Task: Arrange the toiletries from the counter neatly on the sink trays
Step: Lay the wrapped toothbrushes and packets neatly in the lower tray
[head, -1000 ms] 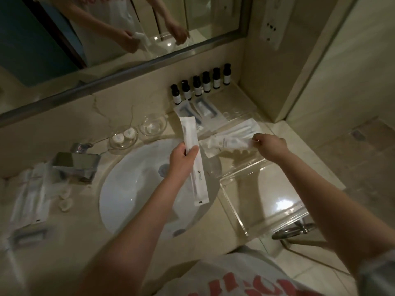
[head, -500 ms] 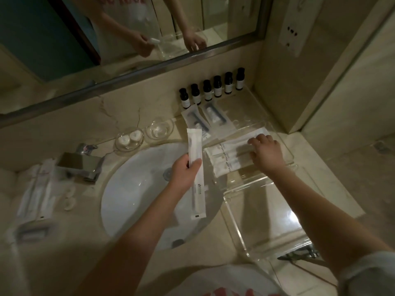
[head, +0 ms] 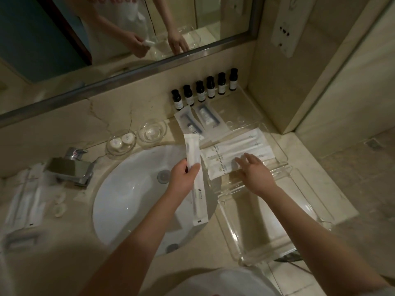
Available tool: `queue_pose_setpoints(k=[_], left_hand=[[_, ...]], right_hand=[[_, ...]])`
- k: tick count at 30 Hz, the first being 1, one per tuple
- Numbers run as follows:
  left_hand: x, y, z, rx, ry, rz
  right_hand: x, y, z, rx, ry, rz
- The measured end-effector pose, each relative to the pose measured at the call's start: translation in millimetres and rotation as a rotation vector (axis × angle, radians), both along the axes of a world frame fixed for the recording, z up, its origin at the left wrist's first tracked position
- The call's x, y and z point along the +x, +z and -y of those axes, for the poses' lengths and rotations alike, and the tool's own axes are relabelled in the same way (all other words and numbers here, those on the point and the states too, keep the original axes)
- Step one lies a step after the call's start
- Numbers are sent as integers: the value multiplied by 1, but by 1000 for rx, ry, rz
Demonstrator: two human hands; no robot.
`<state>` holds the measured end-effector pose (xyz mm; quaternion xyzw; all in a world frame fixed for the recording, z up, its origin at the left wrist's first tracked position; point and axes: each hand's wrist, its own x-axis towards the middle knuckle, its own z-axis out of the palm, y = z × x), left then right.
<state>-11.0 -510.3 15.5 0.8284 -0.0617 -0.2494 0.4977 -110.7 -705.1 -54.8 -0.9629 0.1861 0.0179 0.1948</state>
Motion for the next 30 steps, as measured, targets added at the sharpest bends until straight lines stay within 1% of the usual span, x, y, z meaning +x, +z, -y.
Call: queue_pose_setpoints(k=[2,3,4,5,6,7,8,10,14,17,18,20,22,24,25,26,27,30], left_hand=[[-1,5,4,-58,29,-13],[-1,9,7,-95,59,-11],[-2,14,10,-136,97,1],[-1,18,13,-187,142,12],[-2,22,18,-245,184,18],[-2,26,22,-299,219,15],[-4,30,27,-346,243,6],[-6,34,34,-411,256,-25],[-2,39,31,-424,273,-63],[12,44,19,-491,306,-75],[16,46,15,-475,282,-72],[22,50,6,-401,235,-136],[29,53,-1,-258,183,-274],[37,57,-4,-67,83,-419],[40,59,-6,6,45,-468],[40,60,-7,44,14,-479],[39,61,-7,38,-6,-455],[36,59,-9,-66,-92,-236]], right_hand=[[-2,9,-8,53,-95,167],[-3,17,-15,158,-155,264],[-3,26,-22,336,-214,316],[-2,37,-29,565,-247,313],[-1,47,-37,782,-235,277],[0,52,-44,929,-193,244],[2,53,-50,993,-148,224],[6,52,-55,1008,-112,243],[8,52,-42,955,-133,294],[6,54,-22,775,-98,313],[5,53,-17,671,-74,345],[4,52,-9,343,-25,469],[3,51,-3,11,42,636],[4,47,1,-166,105,763],[4,45,1,-208,129,795],[4,42,0,-223,146,801],[4,39,0,-224,150,797],[2,36,0,-144,154,730]])
